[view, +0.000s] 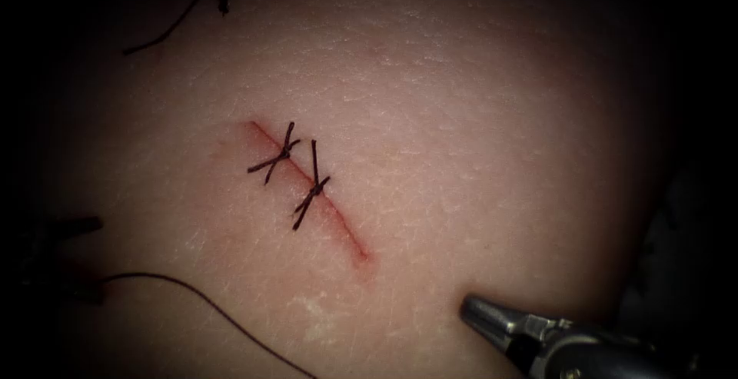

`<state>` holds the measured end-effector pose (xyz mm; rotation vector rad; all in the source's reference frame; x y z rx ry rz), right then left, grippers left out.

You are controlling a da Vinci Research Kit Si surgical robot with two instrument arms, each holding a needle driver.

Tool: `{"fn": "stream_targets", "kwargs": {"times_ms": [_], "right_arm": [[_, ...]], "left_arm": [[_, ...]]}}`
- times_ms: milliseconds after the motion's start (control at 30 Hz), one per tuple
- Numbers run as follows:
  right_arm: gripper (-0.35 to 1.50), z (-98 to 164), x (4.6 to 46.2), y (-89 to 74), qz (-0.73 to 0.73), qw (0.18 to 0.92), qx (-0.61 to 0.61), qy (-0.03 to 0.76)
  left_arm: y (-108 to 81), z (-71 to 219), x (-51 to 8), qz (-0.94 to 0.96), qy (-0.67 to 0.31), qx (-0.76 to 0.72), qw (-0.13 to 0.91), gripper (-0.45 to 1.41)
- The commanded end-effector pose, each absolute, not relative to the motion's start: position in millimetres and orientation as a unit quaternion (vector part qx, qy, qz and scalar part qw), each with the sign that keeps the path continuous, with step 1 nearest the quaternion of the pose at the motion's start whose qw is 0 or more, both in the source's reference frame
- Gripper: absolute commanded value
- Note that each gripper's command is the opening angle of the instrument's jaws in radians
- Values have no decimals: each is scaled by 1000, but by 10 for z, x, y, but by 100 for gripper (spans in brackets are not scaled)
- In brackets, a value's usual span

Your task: Wound Closure

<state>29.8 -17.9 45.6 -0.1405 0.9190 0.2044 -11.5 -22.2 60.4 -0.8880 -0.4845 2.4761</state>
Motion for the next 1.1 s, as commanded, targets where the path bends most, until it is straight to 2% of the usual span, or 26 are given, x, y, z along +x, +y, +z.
{"fn": "stream_targets", "kwargs": {"times_ms": [33, 200, 400, 433, 467, 533, 800, 1100], "right_arm": [[-35, 463, 306, -182, 98, 889, -67, 443], [-35, 464, 308, -186, 97, 888, -68, 444], [-35, 464, 308, -188, 95, 889, -67, 442], [-35, 464, 308, -188, 95, 889, -67, 442], [-35, 464, 308, -188, 95, 889, -67, 442], [-35, 464, 308, -188, 96, 889, -66, 442], [-35, 460, 309, -187, 96, 890, -63, 441], [-35, 433, 303, -179, 115, 880, -64, 457]], "left_arm": [[-233, 610, -118, 903, -177, -315, 231, 83], [-239, 614, -120, 910, -170, -299, 230, 88], [-249, 636, -121, 928, -157, -257, 220, 67], [-250, 639, -122, 929, -156, -255, 218, 56], [-250, 643, -122, 930, -156, -252, 217, 17], [-249, 644, -123, 930, -155, -251, 218, -45], [-225, 623, -140, 935, -117, -262, 207, -45], [-173, 579, -202, 929, -60, -298, 211, -45]]}}
